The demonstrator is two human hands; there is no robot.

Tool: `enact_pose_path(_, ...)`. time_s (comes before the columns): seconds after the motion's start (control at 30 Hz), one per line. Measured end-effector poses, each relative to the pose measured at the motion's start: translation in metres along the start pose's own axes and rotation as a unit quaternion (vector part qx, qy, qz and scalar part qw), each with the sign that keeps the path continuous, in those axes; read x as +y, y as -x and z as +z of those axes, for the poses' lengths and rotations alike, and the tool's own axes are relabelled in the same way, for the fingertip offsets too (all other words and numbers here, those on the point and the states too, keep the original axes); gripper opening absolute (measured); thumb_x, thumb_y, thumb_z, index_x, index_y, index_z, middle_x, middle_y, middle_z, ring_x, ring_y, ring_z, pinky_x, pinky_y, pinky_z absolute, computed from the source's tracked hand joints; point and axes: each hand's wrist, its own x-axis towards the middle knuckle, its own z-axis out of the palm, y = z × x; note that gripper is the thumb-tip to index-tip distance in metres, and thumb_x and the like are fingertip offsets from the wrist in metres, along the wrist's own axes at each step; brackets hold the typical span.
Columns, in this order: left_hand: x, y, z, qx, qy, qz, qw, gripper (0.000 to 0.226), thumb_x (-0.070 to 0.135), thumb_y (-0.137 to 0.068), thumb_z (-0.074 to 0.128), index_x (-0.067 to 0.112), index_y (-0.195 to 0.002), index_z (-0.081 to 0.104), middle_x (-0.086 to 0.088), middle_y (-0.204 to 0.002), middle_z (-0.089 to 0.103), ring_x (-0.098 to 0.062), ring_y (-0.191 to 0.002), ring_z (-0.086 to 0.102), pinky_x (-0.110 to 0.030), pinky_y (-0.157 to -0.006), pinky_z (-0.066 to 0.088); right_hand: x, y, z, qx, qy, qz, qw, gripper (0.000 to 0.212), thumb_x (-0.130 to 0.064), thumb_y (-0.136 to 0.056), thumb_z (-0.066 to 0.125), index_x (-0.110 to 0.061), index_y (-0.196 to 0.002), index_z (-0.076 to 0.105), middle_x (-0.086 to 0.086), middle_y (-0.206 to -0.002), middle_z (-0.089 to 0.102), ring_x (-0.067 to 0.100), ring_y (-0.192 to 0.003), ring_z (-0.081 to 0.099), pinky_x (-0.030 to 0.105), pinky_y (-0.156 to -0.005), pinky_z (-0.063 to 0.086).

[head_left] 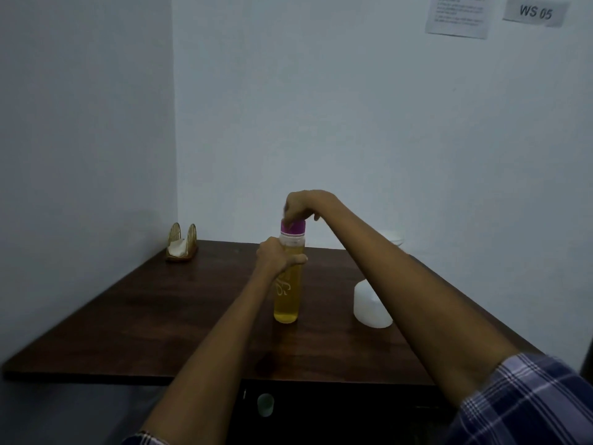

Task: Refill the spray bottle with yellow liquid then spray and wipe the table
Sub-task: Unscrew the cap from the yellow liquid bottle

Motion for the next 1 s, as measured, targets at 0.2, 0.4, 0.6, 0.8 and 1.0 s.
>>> enact_pose_path(0.2, 0.001, 0.001, -0.001, -0.006, -0.003, 0.002, 1.0, 0.057, 0.031, -0.075, 0.076, 0.002, -0.12, 0.054, -0.018, -0.116, 0.063, -0.03, -0.107, 0.061, -0.039, -0.092, 0.051, -0.002, 0.002, 0.013, 0.085, 0.098, 0.067, 0.989, 0.069, -0.069, -0.084, 0.044, -0.01, -0.118, 0.056, 0.008, -0.113, 0.063, 0.024, -0.103, 0.061, 0.031, -0.085, 0.046)
enact_pose_path(0.4, 0.002, 0.001, 0.0, -0.007, -0.003, 0.002, 1.0, 0.059, 0.03, -0.074, 0.076, 0.002, -0.12, 0.054, -0.018, -0.115, 0.063, -0.03, -0.105, 0.061, -0.038, -0.087, 0.053, 0.004, 0.002, 0.005, -0.049, -0.054, 0.019, 0.997, 0.056, -0.038, -0.091, 0.056, -0.005, -0.134, 0.043, 0.014, -0.131, 0.052, 0.026, -0.102, 0.053, 0.03, -0.069, 0.047)
enact_pose_path(0.6, 0.001, -0.001, -0.001, -0.011, -0.013, 0.002, 1.0, 0.059, 0.03, -0.074, 0.076, 0.002, -0.121, 0.055, -0.019, -0.116, 0.063, -0.031, -0.107, 0.06, -0.043, -0.092, 0.052, 0.008, -0.007, 0.017, 0.052, 0.043, 0.016, 0.998, 0.063, -0.064, -0.083, 0.053, -0.007, -0.108, 0.058, 0.008, -0.098, 0.064, 0.018, -0.078, 0.062, 0.026, -0.072, 0.043)
enact_pose_path(0.8, -0.003, -0.004, -0.001, -0.015, -0.003, -0.005, 1.0, 0.054, 0.033, -0.073, 0.077, 0.004, -0.115, 0.056, -0.016, -0.112, 0.064, -0.028, -0.101, 0.062, -0.035, -0.081, 0.053, 0.027, -0.002, -0.004, 0.019, -0.152, -0.058, 0.986, 0.053, -0.026, -0.085, 0.069, -0.001, -0.126, 0.05, 0.016, -0.113, 0.058, 0.015, -0.069, 0.058, 0.019, -0.053, 0.05)
enact_pose_path(1.0, -0.006, -0.002, 0.002, -0.017, 0.042, -0.014, 0.999, 0.056, 0.031, -0.071, 0.079, 0.002, -0.115, 0.059, -0.017, -0.114, 0.065, -0.029, -0.102, 0.063, -0.031, -0.074, 0.051, 0.071, 0.034, -0.036, 0.194, -0.386, -0.111, 0.895, 0.042, -0.01, -0.077, 0.071, -0.007, -0.114, 0.051, 0.01, -0.097, 0.059, 0.011, -0.068, 0.061, 0.021, -0.059, 0.057)
